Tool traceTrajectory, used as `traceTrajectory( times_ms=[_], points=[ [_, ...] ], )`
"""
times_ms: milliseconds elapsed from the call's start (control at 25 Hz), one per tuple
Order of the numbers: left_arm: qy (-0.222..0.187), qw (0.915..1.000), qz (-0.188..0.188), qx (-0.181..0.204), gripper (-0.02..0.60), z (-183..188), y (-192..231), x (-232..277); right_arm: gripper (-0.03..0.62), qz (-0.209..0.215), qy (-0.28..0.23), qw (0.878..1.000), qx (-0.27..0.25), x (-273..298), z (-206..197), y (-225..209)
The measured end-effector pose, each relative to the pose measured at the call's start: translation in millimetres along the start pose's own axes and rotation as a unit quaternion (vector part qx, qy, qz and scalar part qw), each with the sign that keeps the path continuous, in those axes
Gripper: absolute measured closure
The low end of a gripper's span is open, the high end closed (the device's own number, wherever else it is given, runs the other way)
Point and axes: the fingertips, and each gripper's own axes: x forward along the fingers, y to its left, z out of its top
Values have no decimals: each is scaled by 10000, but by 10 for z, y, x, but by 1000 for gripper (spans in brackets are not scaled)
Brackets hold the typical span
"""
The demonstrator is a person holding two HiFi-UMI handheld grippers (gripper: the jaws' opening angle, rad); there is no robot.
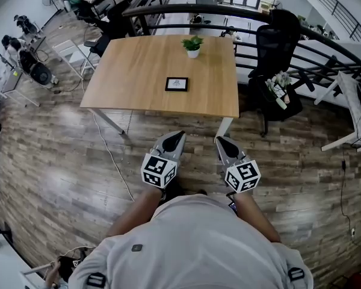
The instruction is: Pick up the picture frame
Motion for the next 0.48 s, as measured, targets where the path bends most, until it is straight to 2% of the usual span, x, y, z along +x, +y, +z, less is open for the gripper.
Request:
traceTrajectory(
  times_ms=[160, 480],
  points=[
    [-12, 10000, -78, -22, 577, 8, 182, 131, 585, -39, 62, 10000, -17, 196, 3, -69],
    [-74, 9995, -169, -271, 577, 186, 943, 320, 585, -71, 159, 9998, -9, 979, 174, -60]
  ],
)
